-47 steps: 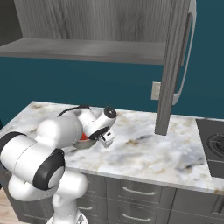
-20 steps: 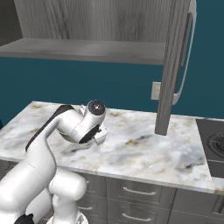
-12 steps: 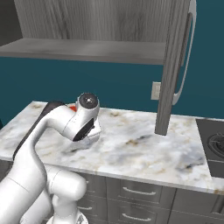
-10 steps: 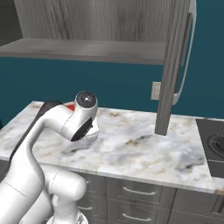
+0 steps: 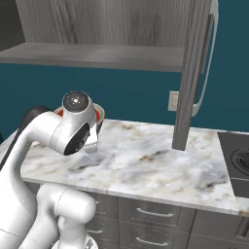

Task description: Pick up the bowls on the counter and stack them on top of one another in the open cabinet. Place the smaller bowl on top of the larger bowl.

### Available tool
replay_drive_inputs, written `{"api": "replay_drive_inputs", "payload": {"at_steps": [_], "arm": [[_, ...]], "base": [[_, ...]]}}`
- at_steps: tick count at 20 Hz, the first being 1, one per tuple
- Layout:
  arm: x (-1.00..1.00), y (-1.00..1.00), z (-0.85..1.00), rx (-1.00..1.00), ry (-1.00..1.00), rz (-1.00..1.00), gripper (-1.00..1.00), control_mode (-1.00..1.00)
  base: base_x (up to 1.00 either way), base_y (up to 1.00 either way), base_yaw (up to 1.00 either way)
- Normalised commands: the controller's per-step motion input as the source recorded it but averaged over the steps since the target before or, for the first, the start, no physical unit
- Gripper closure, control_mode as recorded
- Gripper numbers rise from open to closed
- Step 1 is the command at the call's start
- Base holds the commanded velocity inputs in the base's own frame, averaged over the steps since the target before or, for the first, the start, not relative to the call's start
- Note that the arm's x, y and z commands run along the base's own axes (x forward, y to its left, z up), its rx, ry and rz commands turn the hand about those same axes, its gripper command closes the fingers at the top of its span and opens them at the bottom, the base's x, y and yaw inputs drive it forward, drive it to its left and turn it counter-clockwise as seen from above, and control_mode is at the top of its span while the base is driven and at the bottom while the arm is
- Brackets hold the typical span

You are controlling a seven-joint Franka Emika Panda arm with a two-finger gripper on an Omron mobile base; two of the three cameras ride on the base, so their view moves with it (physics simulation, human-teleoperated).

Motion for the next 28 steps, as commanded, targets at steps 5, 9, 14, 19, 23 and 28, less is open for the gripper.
{"api": "replay_drive_inputs", "payload": {"at_steps": [5,9,14,19,23,28], "arm": [[-0.29,0.00,0.54,0.00,-0.03,-0.20,1.00,-1.00],[-0.36,0.00,0.52,0.00,-0.05,-0.17,1.00,-1.00],[-0.40,0.00,0.50,0.00,-0.06,-0.14,1.00,-1.00],[-0.38,0.00,0.50,0.02,-0.06,-0.10,1.00,-1.00],[-0.24,0.00,0.51,0.03,-0.06,-0.07,1.00,-1.00],[-0.08,0.00,0.54,0.05,-0.06,-0.04,1.00,-1.00]], "base": [[0.00,0.00,0.00],[0.00,0.00,0.00],[0.00,0.00,0.00],[0.00,0.00,0.00],[0.00,0.00,0.00],[0.00,0.00,0.00]]}}
